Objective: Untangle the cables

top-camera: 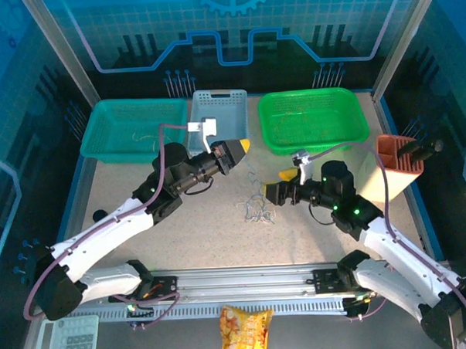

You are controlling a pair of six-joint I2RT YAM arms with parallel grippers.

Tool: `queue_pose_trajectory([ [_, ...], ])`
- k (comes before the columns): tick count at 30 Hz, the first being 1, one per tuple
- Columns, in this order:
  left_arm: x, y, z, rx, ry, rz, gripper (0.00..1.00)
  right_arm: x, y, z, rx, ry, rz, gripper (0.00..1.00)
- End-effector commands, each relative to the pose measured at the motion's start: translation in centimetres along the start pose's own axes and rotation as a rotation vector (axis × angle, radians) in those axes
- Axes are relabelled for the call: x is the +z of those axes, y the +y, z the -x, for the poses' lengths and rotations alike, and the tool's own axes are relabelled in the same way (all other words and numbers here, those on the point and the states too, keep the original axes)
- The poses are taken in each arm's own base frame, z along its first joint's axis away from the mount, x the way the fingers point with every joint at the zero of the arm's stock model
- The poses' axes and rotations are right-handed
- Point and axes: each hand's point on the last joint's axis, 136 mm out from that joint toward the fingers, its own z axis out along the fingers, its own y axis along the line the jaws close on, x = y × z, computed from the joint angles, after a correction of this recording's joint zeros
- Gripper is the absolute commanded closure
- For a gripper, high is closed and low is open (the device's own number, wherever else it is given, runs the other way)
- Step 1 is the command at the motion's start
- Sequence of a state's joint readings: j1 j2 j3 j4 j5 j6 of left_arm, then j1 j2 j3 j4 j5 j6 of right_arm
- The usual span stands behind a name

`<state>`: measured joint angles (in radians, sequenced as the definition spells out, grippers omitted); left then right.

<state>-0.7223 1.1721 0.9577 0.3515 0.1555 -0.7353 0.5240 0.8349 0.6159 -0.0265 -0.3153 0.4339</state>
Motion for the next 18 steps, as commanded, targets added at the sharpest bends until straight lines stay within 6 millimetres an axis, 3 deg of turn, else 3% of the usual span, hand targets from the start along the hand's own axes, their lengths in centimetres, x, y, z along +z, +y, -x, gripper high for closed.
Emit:
queue_pose_trajectory([
  [1,0.3,-2.0,1.0,-0.010,-0.010,-0.054,1.00,0.9,2.4,2.9,-0.105,-0.067,0.044,0.08],
  [6,0.6,-3.1,1.8,-0.024,-0.023,-0.077,1.00,3.4,2.3,3.2,-0.133,-0.076,0.021,0.07],
  [12,0.6,-5.1,3.5,-0.035,-0.052,-0.117,1.00,6.1,-0.9,1.3,-0.111,-0.062,-0.076,0.13],
  [18,0.1,-7.6,6.0,-0.028,-0.100,-0.151,1.00,7.8,-4.2,-2.5,-0.053,-0.015,-0.149,0.38],
])
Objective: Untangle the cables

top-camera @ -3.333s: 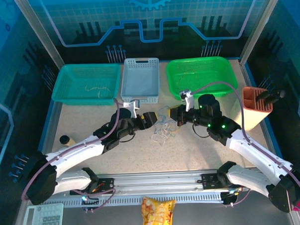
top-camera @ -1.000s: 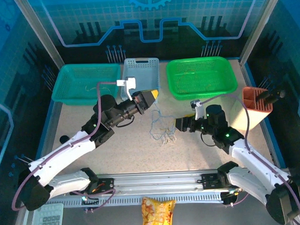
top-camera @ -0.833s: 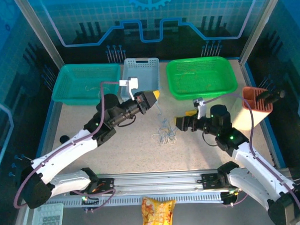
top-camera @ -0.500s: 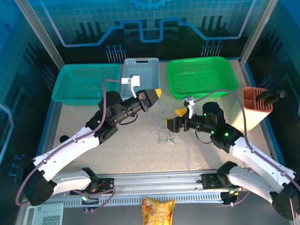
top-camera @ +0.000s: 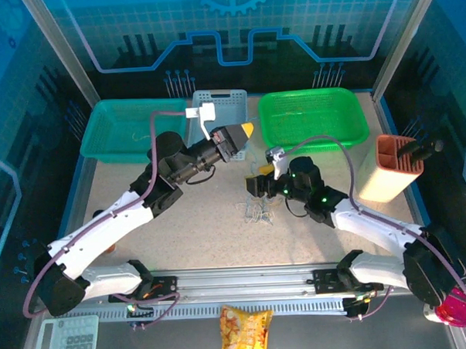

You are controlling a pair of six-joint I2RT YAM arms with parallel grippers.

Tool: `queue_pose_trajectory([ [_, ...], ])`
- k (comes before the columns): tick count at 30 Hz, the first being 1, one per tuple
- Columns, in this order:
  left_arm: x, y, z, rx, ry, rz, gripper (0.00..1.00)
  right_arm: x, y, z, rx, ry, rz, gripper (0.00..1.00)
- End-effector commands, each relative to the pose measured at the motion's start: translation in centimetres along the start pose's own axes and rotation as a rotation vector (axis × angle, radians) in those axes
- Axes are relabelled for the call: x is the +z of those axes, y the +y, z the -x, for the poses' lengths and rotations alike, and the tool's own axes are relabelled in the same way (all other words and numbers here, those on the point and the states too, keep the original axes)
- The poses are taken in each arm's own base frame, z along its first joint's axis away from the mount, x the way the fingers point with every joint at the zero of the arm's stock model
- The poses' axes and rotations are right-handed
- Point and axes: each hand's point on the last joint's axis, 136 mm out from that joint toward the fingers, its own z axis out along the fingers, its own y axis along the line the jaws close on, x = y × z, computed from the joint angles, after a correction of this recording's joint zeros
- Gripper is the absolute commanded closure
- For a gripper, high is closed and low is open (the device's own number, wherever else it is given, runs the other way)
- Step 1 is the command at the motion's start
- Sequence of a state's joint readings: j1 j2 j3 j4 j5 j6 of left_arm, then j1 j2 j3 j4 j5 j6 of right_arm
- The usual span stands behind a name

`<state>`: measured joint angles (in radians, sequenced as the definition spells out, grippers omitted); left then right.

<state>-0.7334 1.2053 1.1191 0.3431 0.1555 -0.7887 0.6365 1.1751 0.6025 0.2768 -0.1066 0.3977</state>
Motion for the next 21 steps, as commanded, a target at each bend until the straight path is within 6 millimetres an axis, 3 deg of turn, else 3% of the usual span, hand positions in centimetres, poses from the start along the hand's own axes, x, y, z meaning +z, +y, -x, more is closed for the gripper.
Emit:
queue_pose_trajectory([
  [1,-0.1,-3.3,2.3,0.001,-0.038,-0.062,1.00,0.9,-1.3,-1.1,0.018,-0.024,-0.046,0.43],
  [8,-0.6,-6.9,5.3,0.066,-0.077,-0.094,1.00,1.8,-3.6,-5.2,0.065,0.045,-0.102,0.65],
  [14,-1.4,-9.2,7.4,0.143,-0.106,-0.099,1.00,1.6,-5.0,-7.7,0.089,0.086,-0.149,0.61],
  [21,-1.7,-10.4,9.6,0.210,-0.123,-0.067,1.00,1.0,-6.0,-9.4,0.107,0.111,-0.185,0.59],
])
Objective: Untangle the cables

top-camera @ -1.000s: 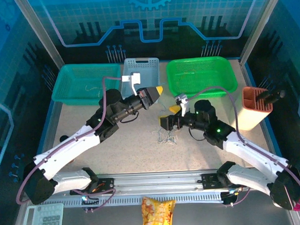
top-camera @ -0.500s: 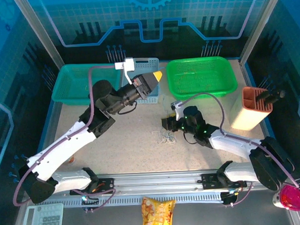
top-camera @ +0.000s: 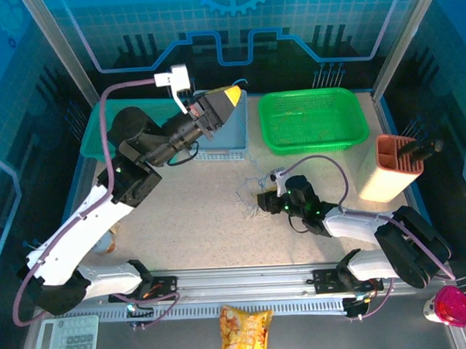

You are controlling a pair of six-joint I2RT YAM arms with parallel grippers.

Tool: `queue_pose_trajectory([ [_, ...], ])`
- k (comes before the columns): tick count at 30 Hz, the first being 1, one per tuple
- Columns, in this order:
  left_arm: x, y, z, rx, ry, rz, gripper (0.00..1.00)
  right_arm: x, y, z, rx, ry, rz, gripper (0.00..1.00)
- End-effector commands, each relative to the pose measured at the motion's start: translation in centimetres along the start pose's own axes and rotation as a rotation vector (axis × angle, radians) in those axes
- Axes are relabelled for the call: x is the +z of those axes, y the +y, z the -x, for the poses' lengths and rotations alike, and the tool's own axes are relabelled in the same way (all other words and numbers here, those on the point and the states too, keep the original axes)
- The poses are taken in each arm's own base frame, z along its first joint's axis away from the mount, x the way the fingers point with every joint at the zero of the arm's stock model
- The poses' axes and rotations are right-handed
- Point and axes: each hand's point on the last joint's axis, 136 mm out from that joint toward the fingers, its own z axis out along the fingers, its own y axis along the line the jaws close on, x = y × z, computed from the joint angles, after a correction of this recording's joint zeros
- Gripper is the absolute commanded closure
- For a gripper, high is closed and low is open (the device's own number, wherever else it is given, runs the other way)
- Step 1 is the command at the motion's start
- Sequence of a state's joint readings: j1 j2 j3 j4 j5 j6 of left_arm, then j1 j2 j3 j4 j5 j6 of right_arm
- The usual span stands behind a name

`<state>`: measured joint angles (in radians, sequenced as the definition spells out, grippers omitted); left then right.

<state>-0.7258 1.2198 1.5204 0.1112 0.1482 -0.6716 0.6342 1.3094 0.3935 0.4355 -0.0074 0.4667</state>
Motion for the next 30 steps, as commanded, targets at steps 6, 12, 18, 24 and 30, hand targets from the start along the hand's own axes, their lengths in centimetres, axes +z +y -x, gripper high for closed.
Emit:
queue_pose_trajectory([
  [6,0.4,0.1,2.3,0.071,-0.015,0.032,1.00,-0.1,-1.0,-0.6,0.014,-0.006,-0.034,0.80],
  [12,0.4,0.1,4.0,0.099,-0.040,0.046,1.00,-0.1,-1.6,-1.2,0.020,0.010,-0.053,1.00],
  [18,0.5,0.1,6.4,0.145,-0.067,0.067,1.00,-0.3,-2.1,-1.8,0.028,0.018,-0.065,1.00],
  [24,0.6,0.1,9.2,0.174,-0.111,0.078,1.00,-0.2,-2.8,-2.7,0.038,0.044,-0.088,0.75],
  [30,1.3,0.0,9.8,0.179,-0.108,0.069,1.00,0.0,-3.1,-3.4,0.051,0.060,-0.090,0.67],
])
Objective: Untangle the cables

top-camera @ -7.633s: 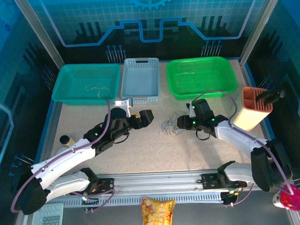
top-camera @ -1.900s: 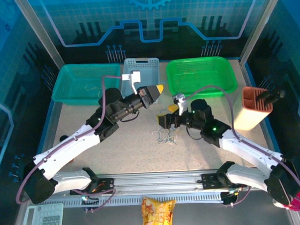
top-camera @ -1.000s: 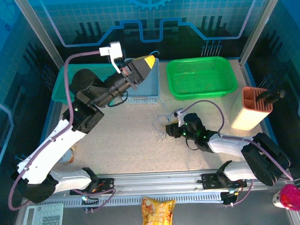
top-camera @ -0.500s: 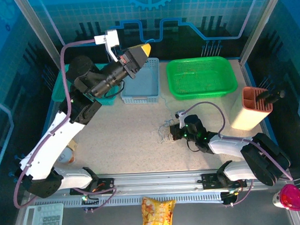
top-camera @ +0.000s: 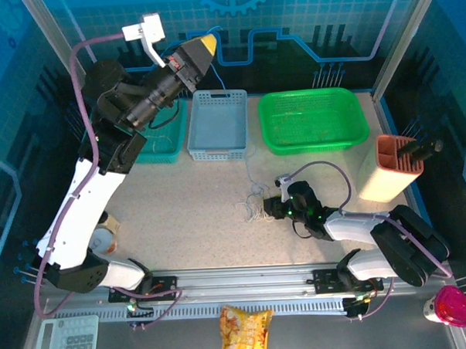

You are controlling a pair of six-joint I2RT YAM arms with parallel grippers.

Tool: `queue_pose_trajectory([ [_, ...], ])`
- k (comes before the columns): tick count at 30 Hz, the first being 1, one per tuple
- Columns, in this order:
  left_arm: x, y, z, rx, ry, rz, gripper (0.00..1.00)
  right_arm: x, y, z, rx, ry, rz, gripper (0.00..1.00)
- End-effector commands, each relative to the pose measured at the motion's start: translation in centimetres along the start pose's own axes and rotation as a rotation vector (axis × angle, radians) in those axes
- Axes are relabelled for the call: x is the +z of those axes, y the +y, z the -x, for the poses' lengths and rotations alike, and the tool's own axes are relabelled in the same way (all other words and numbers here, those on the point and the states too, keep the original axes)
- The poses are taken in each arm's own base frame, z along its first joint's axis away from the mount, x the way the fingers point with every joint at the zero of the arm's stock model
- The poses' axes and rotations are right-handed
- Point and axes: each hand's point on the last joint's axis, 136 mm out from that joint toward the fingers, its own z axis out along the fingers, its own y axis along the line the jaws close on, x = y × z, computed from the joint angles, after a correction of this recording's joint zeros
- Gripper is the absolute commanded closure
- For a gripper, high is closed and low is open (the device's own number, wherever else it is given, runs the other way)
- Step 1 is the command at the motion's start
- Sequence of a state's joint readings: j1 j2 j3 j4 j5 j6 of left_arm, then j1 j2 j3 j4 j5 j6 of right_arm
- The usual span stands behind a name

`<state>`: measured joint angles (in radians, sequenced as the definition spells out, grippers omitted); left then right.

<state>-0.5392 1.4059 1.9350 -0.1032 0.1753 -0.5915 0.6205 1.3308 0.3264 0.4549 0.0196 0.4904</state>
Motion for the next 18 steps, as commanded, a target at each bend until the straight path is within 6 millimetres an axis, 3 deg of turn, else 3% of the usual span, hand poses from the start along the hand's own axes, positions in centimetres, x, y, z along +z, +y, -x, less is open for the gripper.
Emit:
queue_pose_trajectory([
  [1,-0.2,-1.3,1.1,0.034,-0.015,-0.042,1.00,0.2,-0.8,-0.6,0.014,0.014,-0.025,0.68],
  [7,0.1,0.1,1.7,0.070,-0.035,-0.002,1.00,0.3,-0.7,-0.6,0.015,0.020,-0.019,0.68],
  [10,0.3,0.6,2.8,0.075,-0.059,0.009,1.00,0.4,-0.7,-0.7,0.009,0.030,-0.019,0.79],
  [12,0.5,0.5,3.4,0.066,-0.068,-0.004,1.00,0.4,-0.7,-0.7,0.009,0.031,-0.014,0.82],
  [16,0.9,0.1,3.5,0.047,-0.057,-0.031,1.00,0.0,0.4,0.3,0.007,0.015,0.028,0.73],
  [18,0.9,-0.2,3.5,0.033,-0.053,-0.043,1.00,-0.5,1.4,1.3,-0.007,-0.003,0.063,0.64],
])
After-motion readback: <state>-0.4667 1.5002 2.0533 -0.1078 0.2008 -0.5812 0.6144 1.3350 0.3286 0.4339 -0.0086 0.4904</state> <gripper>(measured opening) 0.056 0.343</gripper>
